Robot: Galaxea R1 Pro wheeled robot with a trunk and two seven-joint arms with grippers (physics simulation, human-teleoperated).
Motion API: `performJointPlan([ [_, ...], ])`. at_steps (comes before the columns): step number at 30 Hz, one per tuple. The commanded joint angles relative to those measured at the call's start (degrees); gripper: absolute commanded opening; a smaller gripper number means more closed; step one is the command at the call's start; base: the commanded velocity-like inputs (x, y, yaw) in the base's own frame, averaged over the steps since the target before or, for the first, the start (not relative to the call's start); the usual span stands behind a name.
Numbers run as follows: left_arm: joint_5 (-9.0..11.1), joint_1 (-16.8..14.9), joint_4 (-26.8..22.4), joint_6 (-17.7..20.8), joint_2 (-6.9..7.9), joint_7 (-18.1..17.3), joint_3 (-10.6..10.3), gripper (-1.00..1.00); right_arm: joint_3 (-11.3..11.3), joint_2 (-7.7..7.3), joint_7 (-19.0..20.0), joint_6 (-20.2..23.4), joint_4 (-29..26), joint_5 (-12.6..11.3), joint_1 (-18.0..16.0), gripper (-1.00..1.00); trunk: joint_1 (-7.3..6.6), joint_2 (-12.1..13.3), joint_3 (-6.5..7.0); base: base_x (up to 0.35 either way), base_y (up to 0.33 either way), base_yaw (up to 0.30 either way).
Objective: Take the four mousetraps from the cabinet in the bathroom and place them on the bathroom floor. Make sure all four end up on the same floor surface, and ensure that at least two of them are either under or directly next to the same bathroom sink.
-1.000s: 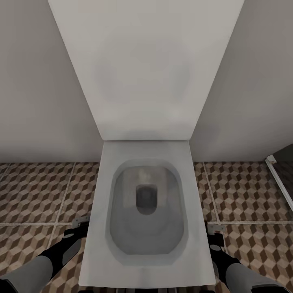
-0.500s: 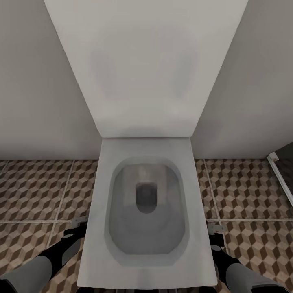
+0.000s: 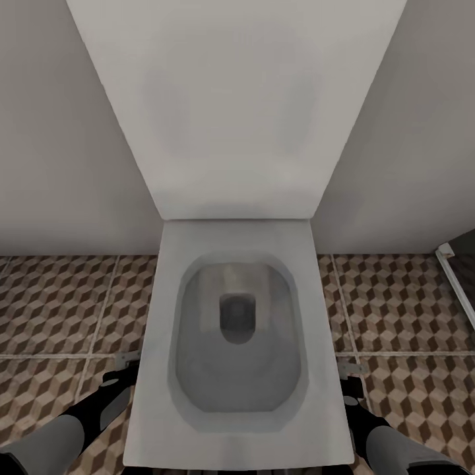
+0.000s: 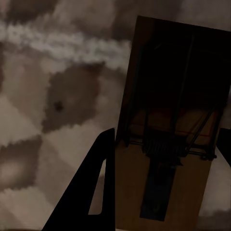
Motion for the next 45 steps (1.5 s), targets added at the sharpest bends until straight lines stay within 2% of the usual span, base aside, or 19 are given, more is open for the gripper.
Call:
performJointPlan([
  [1, 0.44, -0.03, -0.12, -0.14, 0.05, 0.62, -0.53, -1.00, 0.97, 0.00, -0.01, -0.12, 0.51, -1.30, 0.01, -1.00, 0.00, -0.01, -0.04, 0.000, 0.000, 0.000],
  [19, 0.52, -0.03, 0.00, -0.21, 0.28, 0.65, -0.34, -1.00, 0.67, -0.13, -0.06, -0.10, 0.58, -1.76, 0.01, -1.00, 0.00, -0.01, -0.04, 0.000, 0.000, 0.000],
  [21, 0.53, -0.03, 0.01, -0.22, 0.30, 0.65, -0.32, -1.00, 0.53, -0.63, -0.03, -0.10, 0.59, -2.63, 0.01, -1.00, 0.00, -0.01, -0.04, 0.000, 0.000, 0.000],
  [24, 0.54, -0.03, 0.02, -0.23, 0.25, 0.65, -0.30, -1.00, 0.41, -2.14, 0.05, -0.09, 0.59, -4.46, 0.01, -1.00, 0.00, -0.01, -0.04, 0.000, 0.000, 0.000],
  [28, 0.54, -0.03, 0.02, -0.24, 0.23, 0.65, -0.34, -1.00, 0.37, -3.12, 1.49, -0.01, 0.60, -5.58, 0.01, -1.00, 0.00, -0.01, -0.04, 0.000, 0.000, 0.000],
  [45, 0.55, -0.03, 0.02, -0.24, 0.14, 0.65, -0.35, -1.00, 0.36, -3.54, 2.45, 0.13, 0.60, -5.87, 0.01, -1.00, 0.00, -0.01, -0.04, 0.000, 0.000, 0.000],
])
